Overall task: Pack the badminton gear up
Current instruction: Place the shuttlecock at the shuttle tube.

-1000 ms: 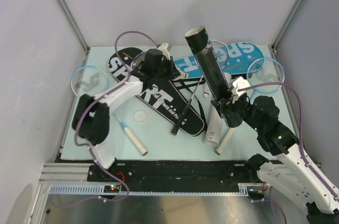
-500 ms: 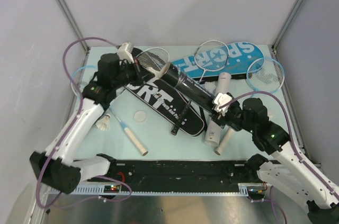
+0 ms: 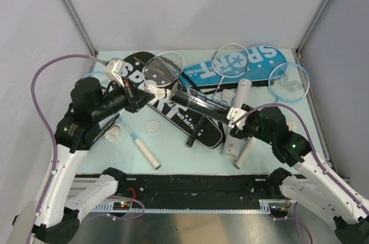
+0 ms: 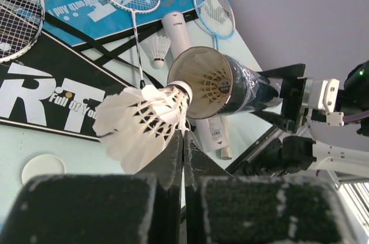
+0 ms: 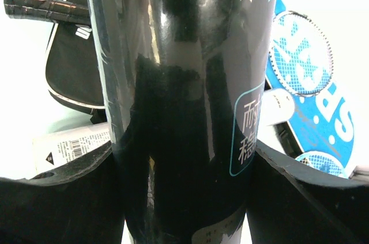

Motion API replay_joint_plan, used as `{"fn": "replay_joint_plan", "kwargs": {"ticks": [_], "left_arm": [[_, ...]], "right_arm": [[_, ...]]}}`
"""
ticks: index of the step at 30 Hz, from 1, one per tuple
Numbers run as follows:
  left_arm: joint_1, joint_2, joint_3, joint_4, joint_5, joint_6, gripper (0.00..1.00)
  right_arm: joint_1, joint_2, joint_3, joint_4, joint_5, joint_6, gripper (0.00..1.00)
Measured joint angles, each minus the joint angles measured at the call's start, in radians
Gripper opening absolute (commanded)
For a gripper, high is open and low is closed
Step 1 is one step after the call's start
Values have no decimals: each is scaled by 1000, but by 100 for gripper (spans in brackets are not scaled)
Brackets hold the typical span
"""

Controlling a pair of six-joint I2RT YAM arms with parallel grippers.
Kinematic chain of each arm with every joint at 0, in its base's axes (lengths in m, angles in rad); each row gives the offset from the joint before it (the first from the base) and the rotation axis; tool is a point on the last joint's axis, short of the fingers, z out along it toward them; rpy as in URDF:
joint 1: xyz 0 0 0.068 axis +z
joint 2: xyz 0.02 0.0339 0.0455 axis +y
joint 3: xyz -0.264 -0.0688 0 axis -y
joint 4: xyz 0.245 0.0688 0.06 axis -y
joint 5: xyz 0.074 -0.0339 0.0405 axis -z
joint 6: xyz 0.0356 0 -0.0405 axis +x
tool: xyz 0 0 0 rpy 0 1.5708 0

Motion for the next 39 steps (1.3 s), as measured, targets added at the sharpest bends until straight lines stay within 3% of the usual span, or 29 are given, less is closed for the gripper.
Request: {"fn": "replay_joint_plan", "kwargs": {"ticks": [20,39], "left_arm": [[0,-38,13,-79,285,26,0],[-43,-5,-13,-76,351,24,0]], "right_arm": [[52,-48,-78,126,-91,-137,26],[113,17,-100,248,-126,-149,21]]}}
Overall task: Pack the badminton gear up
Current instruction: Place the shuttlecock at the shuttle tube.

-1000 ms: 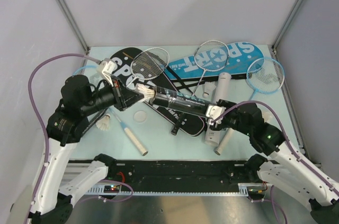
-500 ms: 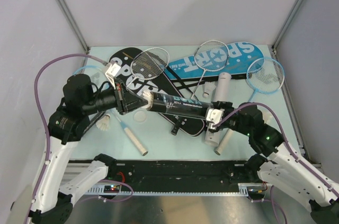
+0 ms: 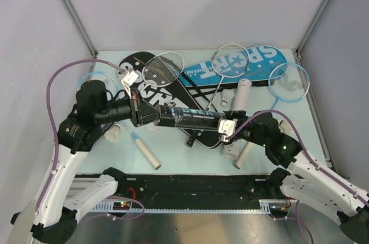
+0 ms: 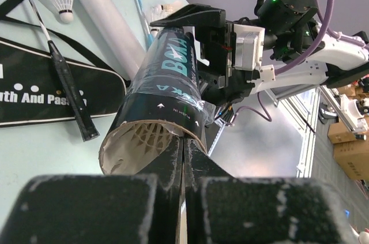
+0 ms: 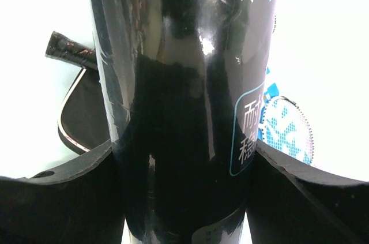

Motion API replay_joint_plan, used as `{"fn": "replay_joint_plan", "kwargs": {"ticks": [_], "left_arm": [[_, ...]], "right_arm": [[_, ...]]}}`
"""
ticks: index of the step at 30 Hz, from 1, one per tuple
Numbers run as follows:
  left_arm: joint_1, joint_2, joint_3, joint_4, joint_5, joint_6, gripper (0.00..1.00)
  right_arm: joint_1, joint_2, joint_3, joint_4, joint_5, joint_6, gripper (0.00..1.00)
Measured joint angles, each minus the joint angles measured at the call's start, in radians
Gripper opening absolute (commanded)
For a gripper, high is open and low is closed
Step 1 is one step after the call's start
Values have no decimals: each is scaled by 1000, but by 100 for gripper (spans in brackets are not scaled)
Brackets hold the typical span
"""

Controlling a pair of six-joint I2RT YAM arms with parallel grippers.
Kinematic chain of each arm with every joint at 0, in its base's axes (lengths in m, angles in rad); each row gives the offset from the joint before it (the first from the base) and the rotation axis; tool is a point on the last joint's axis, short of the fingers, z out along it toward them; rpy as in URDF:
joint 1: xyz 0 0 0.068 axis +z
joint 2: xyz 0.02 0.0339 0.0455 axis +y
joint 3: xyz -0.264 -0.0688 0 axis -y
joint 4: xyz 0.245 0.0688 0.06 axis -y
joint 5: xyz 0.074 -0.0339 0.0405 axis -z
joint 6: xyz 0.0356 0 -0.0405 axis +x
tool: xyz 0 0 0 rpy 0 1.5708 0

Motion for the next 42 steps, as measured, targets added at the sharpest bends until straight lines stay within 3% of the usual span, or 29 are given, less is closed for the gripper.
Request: {"fn": "replay_joint_plan", "kwargs": {"ticks": [9,12,14,16,24,30,35,42], "left_arm": [[-29,0,-39,33,-18,-19,3],[-32,0,-42,43,-37,-27,19],[-34,-1,-42,45,-59,-33,38],[-36,-6,-42,45,-98,-33,50],[-41,-60,29,24,-314,-31,75],[-42,-95,100,29,-499,-26,80],[-30,-115,95,43,-725,-24,79],[179,-89,-105,35,-971,-125,76]], "right_arm": [[13,67,0,76,10,7,21],[14,84,-5,93,9,17,21],[15,90,-8,104,6,24,21],[15,92,-12,114,1,36,21],[-7,64,-31,137,-13,92,21],[-3,50,-32,150,-47,117,27],[-2,53,-32,166,-43,201,26],[92,69,-32,210,-3,287,25]]}}
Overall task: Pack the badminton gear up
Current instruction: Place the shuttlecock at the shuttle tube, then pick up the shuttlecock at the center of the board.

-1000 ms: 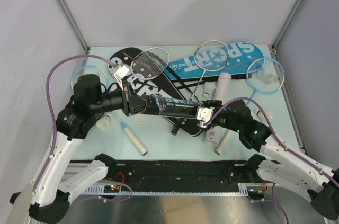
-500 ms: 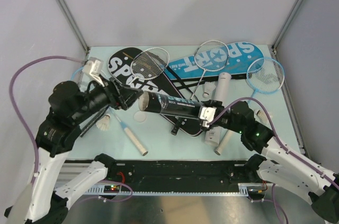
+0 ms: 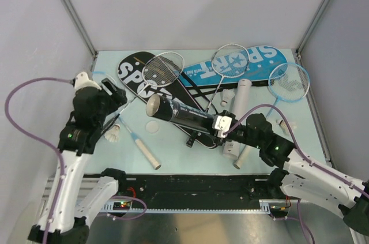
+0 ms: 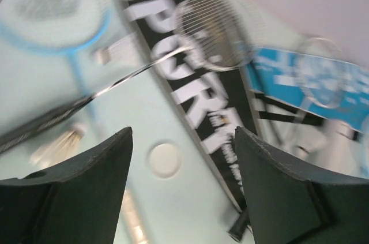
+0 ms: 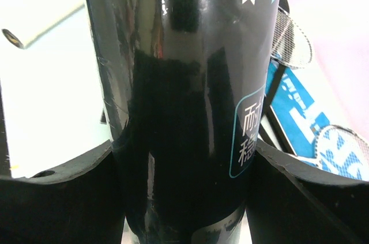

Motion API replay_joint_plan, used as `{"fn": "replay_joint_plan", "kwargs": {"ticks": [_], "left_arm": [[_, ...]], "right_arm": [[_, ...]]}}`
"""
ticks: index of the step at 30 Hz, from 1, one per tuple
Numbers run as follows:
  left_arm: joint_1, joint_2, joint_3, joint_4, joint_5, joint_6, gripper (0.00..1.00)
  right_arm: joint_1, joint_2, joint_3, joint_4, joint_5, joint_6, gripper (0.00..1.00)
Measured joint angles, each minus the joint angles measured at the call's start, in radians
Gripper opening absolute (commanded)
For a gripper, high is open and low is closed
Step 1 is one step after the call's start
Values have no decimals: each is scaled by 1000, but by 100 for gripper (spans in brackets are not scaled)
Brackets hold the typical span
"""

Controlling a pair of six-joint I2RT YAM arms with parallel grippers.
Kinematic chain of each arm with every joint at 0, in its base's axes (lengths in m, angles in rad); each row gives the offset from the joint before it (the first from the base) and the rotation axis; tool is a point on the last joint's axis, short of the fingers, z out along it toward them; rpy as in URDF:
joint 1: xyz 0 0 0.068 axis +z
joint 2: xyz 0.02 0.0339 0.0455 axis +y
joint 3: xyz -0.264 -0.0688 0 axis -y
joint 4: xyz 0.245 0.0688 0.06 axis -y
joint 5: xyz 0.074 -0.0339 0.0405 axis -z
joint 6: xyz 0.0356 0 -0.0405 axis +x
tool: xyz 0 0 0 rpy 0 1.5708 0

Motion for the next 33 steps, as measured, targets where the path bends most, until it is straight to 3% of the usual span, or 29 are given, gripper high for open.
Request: {"fn": "replay_joint_plan", "kwargs": {"ticks": [4,9,16,22,33], "left_arm": [[121,-3,-194,-27,-66,-139,77],[195,-76,-365,-66,-110,-278,76],[415,-90,-548,13,-24,-420,70],[573,-106,-736,134,82,-463,66],[658,-101,-846,397,177,-478,53]], "right_arm": [[39,3,0,10,2,21,25],[43,-4,0,31,-11,31,25],[43,-37,0,53,-43,39,25],[43,-45,0,54,-69,39,25],[43,-60,0,53,-101,39,25]]}}
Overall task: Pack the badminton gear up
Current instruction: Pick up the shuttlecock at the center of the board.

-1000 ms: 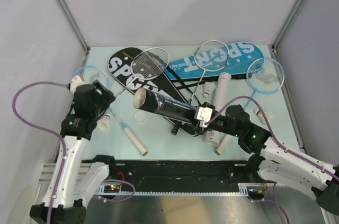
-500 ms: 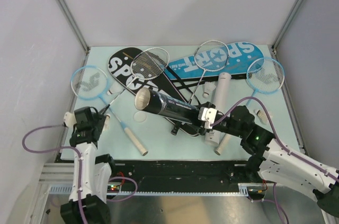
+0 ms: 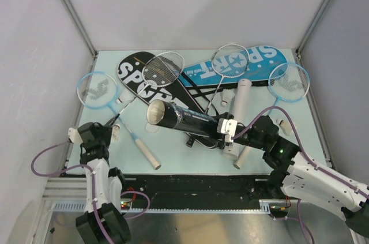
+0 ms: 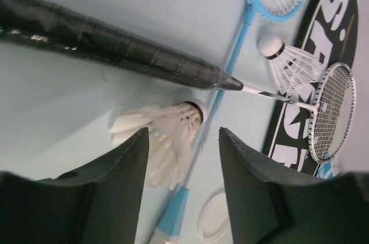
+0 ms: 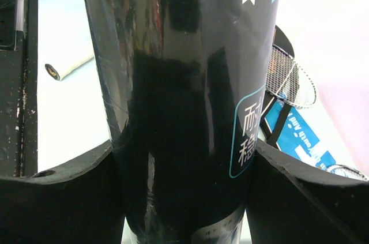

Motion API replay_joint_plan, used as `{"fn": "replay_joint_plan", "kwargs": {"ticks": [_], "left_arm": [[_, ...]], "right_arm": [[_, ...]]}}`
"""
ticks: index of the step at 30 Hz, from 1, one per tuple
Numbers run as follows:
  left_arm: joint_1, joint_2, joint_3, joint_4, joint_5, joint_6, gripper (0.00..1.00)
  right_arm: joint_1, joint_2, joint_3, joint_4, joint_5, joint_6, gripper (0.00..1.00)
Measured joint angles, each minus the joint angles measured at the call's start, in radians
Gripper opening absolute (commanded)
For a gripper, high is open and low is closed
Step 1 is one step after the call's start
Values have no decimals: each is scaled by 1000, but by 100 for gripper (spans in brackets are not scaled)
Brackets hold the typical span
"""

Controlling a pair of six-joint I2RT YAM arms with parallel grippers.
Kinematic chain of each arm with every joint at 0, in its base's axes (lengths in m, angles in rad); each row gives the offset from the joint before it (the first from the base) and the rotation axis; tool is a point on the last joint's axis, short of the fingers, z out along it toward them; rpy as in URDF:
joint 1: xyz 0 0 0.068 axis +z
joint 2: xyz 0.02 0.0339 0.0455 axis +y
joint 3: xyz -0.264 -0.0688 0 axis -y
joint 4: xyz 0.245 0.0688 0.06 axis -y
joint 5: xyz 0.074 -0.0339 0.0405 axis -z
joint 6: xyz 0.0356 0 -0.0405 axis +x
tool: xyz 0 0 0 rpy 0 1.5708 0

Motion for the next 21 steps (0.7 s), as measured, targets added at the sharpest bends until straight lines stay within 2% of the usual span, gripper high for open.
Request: {"fn": "replay_joint_plan", "kwargs": {"ticks": [14,21], "left_arm": [[4,35,-40,158,75,-34,4],[4,21,-39,163,101,-33,0]], "right_arm": [[0,0,0,-1,-13,-1,25],[0,1,0,-1,-12,-1,25]]}}
